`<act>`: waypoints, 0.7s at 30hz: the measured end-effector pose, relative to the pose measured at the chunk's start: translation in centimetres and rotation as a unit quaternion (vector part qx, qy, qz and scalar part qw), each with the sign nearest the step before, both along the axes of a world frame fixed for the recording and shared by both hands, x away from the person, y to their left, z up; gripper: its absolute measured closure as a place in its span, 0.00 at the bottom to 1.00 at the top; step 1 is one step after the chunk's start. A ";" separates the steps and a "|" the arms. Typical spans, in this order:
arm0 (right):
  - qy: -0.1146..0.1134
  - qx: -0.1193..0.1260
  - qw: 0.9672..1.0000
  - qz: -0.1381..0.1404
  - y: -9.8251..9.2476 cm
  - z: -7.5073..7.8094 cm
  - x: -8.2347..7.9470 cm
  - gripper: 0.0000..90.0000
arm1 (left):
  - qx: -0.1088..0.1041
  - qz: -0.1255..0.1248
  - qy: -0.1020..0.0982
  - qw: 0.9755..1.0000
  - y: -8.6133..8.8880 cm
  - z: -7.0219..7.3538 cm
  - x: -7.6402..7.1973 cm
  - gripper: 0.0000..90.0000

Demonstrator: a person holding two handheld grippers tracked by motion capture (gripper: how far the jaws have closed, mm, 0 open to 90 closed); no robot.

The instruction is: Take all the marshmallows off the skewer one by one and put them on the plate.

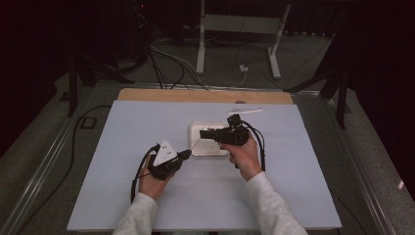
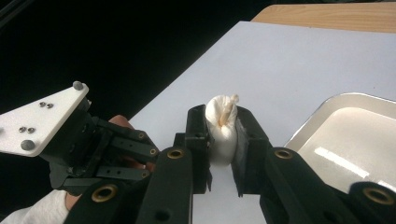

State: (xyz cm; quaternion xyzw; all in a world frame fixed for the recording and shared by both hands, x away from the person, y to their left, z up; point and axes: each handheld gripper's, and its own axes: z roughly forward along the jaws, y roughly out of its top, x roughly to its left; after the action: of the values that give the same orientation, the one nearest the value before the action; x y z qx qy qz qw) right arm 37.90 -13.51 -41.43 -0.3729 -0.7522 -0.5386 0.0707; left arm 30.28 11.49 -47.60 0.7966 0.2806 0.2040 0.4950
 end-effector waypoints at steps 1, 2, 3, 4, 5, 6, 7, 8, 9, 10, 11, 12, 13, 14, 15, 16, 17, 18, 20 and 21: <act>-0.001 0.001 1.000 0.000 0.0 0.1 0.0 0.88 | 0.000 0.000 0.000 1.000 0.0 0.0 0.0 1.00; -0.002 0.001 1.000 0.000 0.0 0.1 0.0 0.88 | 0.000 0.000 -0.001 1.000 0.0 0.0 0.0 1.00; -0.003 0.001 1.000 0.000 0.0 0.2 0.0 0.87 | 0.000 0.000 -0.002 1.000 0.0 0.0 0.0 1.00; -0.001 0.001 1.000 -0.001 0.0 0.2 0.0 0.87 | -0.001 0.000 -0.003 1.000 0.1 0.1 0.0 1.00; -0.002 0.003 1.000 -0.001 -0.1 0.3 0.1 0.88 | 0.000 -0.001 -0.004 1.000 0.1 0.1 -0.1 1.00; 0.000 0.004 1.000 -0.002 -0.2 0.4 0.1 0.87 | -0.001 0.000 -0.005 1.000 0.1 0.1 -0.1 1.00; -0.002 0.004 1.000 -0.004 -0.2 0.4 0.1 0.87 | 0.001 0.001 -0.005 1.000 0.1 0.1 -0.1 1.00; -0.002 0.005 1.000 -0.005 -0.3 0.5 0.1 0.88 | 0.010 0.004 -0.006 1.000 0.1 0.0 -0.1 1.00; -0.006 0.010 1.000 -0.012 -0.5 0.7 0.1 0.88 | 0.020 0.006 -0.009 1.000 0.1 -0.2 -0.1 1.00; -0.006 0.018 1.000 -0.017 -0.9 0.9 0.2 0.88 | 0.015 0.009 -0.010 1.000 0.3 -0.4 -0.2 1.00; -0.005 0.025 0.999 -0.022 -1.3 1.2 0.2 0.88 | 0.013 0.010 -0.009 1.000 0.4 -0.4 -0.2 1.00; -0.006 0.030 0.999 -0.025 -1.8 1.4 0.2 0.88 | 0.019 0.013 -0.008 1.000 0.4 -0.3 -0.1 1.00; -0.011 0.030 0.999 -0.032 -2.2 1.7 0.2 0.89 | 0.026 0.021 -0.005 0.999 0.5 -0.4 -0.1 1.00; -0.017 0.037 0.998 -0.040 -2.7 2.0 0.2 0.89 | 0.025 0.024 0.000 0.999 0.6 -0.6 0.0 1.00; -0.020 0.043 0.998 -0.049 -3.3 2.4 0.2 0.89 | 0.025 0.028 0.003 0.999 0.8 -0.6 0.1 1.00; -0.025 0.046 0.997 -0.057 -3.9 2.7 0.2 0.89 | 0.020 0.033 0.005 0.999 1.0 -0.6 0.2 1.00; -0.039 0.034 0.996 -0.066 -4.4 3.1 0.1 0.89 | 0.013 0.035 0.006 0.999 1.1 -0.5 0.2 1.00; -0.047 0.022 0.996 -0.069 -4.5 3.3 0.0 0.88 | 0.005 0.039 0.007 0.999 1.1 -0.3 0.2 1.00; -0.063 -0.021 0.995 -0.078 -4.5 3.2 -0.1 0.88 | -0.001 0.047 0.011 0.999 1.1 -0.2 0.3 1.00; -0.065 -0.038 0.994 -0.080 -4.4 2.9 -0.1 0.87 | -0.006 0.052 0.016 0.999 1.0 -0.2 0.3 1.00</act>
State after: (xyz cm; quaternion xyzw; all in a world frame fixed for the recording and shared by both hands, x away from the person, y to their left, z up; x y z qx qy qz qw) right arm 37.85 -17.94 -38.53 -0.3984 -0.7427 -0.5371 -0.0361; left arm 30.61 12.52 -47.78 0.7815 0.3306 0.2147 0.4837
